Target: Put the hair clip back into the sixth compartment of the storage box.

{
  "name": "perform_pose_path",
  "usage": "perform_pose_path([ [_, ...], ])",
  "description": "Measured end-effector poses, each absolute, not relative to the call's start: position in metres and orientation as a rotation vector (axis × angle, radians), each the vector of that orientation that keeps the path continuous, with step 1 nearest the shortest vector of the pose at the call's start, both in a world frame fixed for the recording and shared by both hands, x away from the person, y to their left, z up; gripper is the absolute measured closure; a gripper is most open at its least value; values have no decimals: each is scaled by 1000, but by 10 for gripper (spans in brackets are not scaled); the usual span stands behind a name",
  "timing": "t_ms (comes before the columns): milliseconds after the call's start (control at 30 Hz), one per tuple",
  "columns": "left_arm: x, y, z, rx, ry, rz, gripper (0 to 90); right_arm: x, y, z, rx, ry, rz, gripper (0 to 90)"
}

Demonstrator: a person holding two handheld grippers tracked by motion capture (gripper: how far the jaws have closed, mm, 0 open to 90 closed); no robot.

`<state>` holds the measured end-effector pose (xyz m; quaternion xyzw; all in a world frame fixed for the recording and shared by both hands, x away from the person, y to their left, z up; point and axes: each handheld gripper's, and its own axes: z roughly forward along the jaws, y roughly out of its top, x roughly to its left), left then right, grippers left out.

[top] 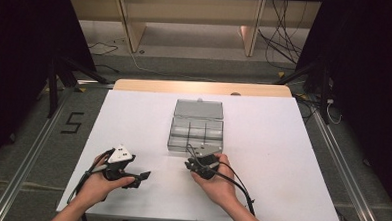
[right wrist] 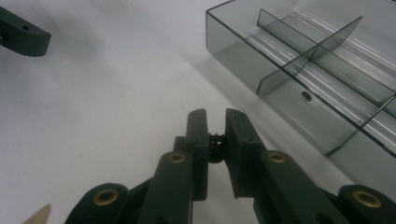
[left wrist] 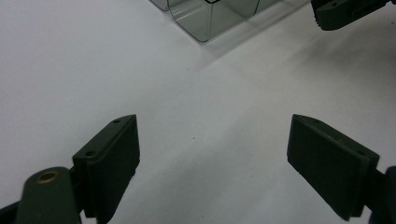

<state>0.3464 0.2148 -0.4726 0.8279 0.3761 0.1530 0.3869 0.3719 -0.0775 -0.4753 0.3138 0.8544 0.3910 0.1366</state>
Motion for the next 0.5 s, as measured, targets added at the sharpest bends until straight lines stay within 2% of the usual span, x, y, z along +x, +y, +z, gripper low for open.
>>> perform_pose_path([
  [500, 346, 214, -473, 2104, 961, 390, 166, 373, -80, -469, 911, 2450, 1144, 809],
])
